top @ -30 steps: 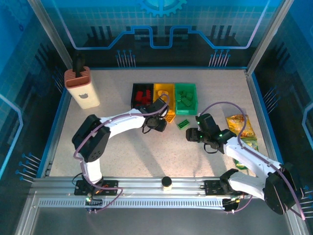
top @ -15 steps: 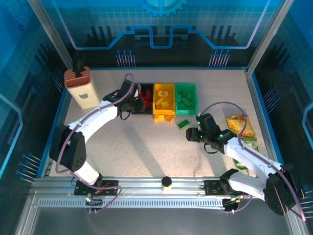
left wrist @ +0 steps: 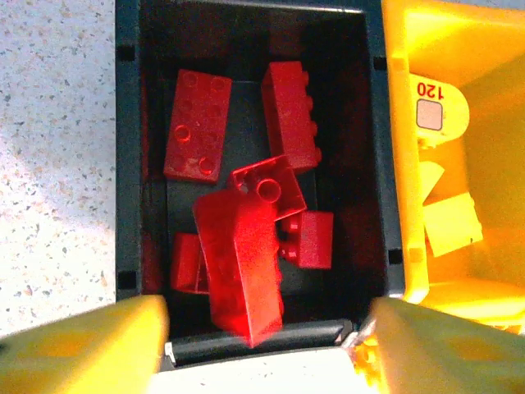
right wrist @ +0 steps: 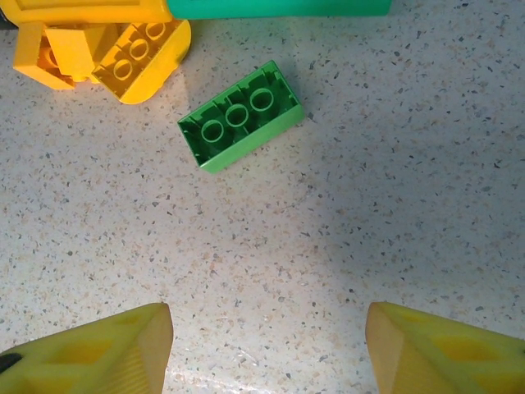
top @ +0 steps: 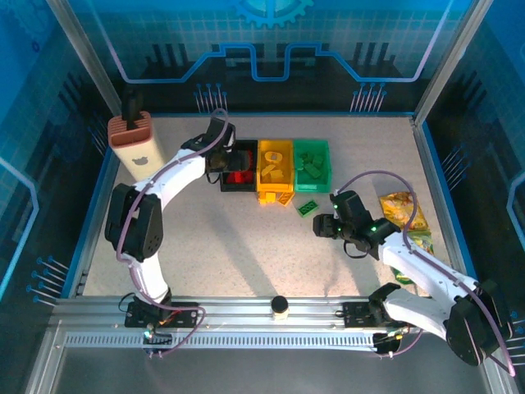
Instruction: Sort the legos into containers by color
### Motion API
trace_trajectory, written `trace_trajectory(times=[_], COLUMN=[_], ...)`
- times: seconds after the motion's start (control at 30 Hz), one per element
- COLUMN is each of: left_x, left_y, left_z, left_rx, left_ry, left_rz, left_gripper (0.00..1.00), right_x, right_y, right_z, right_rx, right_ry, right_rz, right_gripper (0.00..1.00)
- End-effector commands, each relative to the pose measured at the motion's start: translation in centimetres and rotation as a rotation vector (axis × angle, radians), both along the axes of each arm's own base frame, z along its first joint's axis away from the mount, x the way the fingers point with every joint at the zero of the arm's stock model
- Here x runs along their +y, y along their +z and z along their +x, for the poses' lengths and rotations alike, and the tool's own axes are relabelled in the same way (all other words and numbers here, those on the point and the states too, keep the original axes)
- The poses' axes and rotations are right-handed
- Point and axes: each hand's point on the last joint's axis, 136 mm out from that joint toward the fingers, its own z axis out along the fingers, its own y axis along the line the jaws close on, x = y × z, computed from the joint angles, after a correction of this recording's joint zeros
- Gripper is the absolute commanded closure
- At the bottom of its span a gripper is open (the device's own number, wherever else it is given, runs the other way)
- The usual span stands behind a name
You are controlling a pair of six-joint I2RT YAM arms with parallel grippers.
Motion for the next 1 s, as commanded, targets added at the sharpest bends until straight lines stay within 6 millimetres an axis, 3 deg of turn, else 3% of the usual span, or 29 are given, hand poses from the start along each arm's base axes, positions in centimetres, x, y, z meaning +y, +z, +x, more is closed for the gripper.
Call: trace_trajectory(times=[0.0, 0.1, 0.23, 0.67, 0.97], left_x=[0.3, -0.6, -0.7, 0.2, 0.8], left_y=[2.5, 4.4, 4.6, -0.1, -0.9], left_z=[-0.1, -1.7, -4.5, -12.5, -16.4], left_rx=[-0.036, -0.104, -0.117, -0.060, -0.076], left_ry=[0.009, -0.016, -0.024, -0.002, -0.012], left_rz=[-0.015, -0.082, -0.103, -0.149, -0.131], left_gripper=[0.15, 0.14, 0.14, 0.14, 0.14], right_x=[-0.5, -0.5, -0.1, 2.0, 2.5], right_y=[0.2, 0.0, -0.2, -0.9, -3.2], right_z=[-0.3, -0.2, 0.2, 4.4, 8.0], right_rx=[0.011, 0.010, 0.018, 0.092, 0.221], right_ry=[-0.013, -0.012, -0.002, 0.026, -0.148], right_rz=[0.004, -0.001, 0.001, -0.081, -0.172], right_gripper=[0.35, 0.35, 0.35, 0.20, 0.24])
